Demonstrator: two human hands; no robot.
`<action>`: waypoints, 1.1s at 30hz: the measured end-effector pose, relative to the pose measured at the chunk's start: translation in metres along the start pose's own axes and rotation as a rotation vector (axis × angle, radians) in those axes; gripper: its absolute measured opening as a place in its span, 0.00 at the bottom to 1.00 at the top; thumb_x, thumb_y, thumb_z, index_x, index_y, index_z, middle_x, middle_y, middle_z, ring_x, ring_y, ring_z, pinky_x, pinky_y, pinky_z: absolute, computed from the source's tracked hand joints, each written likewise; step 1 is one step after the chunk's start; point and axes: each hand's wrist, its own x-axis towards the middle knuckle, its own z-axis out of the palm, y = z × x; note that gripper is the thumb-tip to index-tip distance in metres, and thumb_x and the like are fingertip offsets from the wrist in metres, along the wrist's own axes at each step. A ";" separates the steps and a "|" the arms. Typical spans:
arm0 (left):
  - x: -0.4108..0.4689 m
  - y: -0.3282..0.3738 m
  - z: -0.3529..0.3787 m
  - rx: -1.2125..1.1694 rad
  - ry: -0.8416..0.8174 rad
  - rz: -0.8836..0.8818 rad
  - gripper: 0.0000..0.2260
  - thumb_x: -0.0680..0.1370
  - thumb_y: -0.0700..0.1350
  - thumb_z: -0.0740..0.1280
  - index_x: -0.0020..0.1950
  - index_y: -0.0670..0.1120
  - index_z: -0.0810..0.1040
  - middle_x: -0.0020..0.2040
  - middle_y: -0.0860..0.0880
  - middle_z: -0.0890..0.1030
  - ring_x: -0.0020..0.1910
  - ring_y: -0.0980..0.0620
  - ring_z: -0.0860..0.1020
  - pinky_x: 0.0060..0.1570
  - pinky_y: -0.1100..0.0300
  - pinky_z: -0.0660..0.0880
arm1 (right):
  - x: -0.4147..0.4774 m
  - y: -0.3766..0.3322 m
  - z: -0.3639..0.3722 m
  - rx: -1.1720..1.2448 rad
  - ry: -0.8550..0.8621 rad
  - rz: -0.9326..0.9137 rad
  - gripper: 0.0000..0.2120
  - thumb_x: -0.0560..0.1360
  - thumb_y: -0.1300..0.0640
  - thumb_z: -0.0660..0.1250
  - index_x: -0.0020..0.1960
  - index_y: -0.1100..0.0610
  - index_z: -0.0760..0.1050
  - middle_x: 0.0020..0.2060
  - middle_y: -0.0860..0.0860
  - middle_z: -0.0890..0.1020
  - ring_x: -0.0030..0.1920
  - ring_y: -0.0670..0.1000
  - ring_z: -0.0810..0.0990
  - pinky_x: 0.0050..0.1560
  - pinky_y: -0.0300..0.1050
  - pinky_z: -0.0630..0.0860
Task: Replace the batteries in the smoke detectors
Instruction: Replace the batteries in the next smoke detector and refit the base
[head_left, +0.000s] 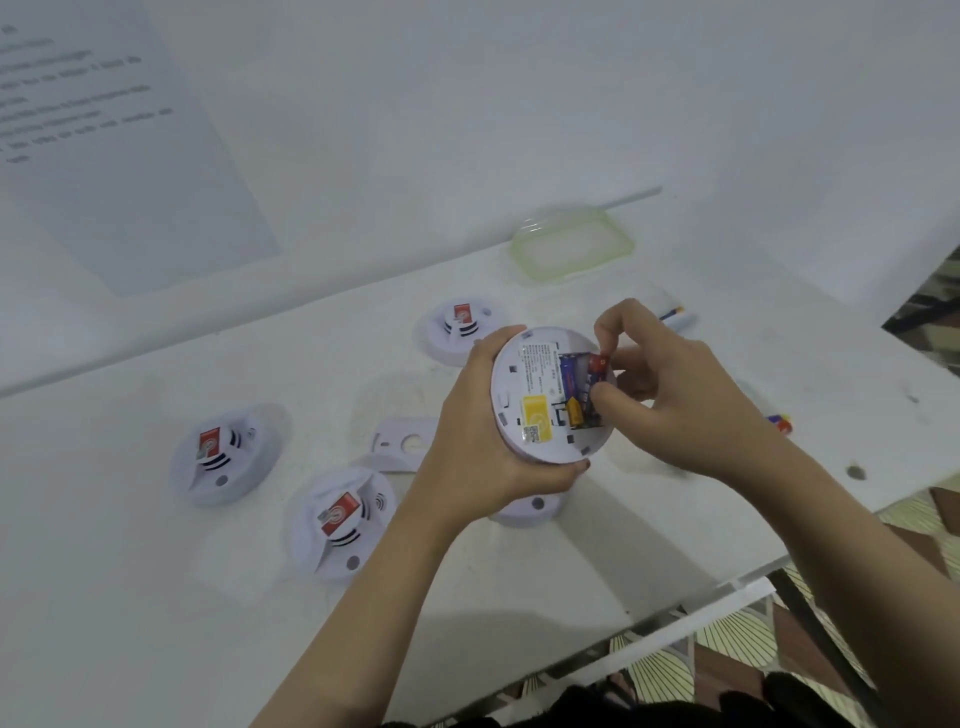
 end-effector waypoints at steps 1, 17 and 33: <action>0.003 0.000 0.004 0.001 0.000 0.004 0.42 0.58 0.43 0.80 0.65 0.60 0.63 0.57 0.61 0.76 0.55 0.61 0.78 0.49 0.69 0.75 | -0.001 0.003 -0.004 -0.004 -0.001 -0.007 0.10 0.73 0.59 0.65 0.45 0.48 0.64 0.37 0.48 0.82 0.35 0.46 0.81 0.39 0.44 0.80; 0.048 -0.001 0.063 0.030 -0.063 0.067 0.43 0.60 0.36 0.81 0.69 0.51 0.62 0.62 0.57 0.73 0.60 0.63 0.73 0.54 0.73 0.71 | -0.021 0.077 -0.073 -0.193 0.202 0.054 0.10 0.70 0.68 0.70 0.45 0.54 0.76 0.38 0.45 0.81 0.41 0.37 0.80 0.45 0.26 0.73; 0.081 0.018 0.093 0.085 -0.165 0.052 0.41 0.61 0.40 0.79 0.63 0.65 0.62 0.53 0.63 0.77 0.51 0.61 0.79 0.43 0.71 0.75 | 0.011 0.103 -0.102 -0.490 -0.026 -0.280 0.25 0.70 0.51 0.69 0.65 0.57 0.75 0.66 0.53 0.74 0.61 0.52 0.78 0.55 0.53 0.79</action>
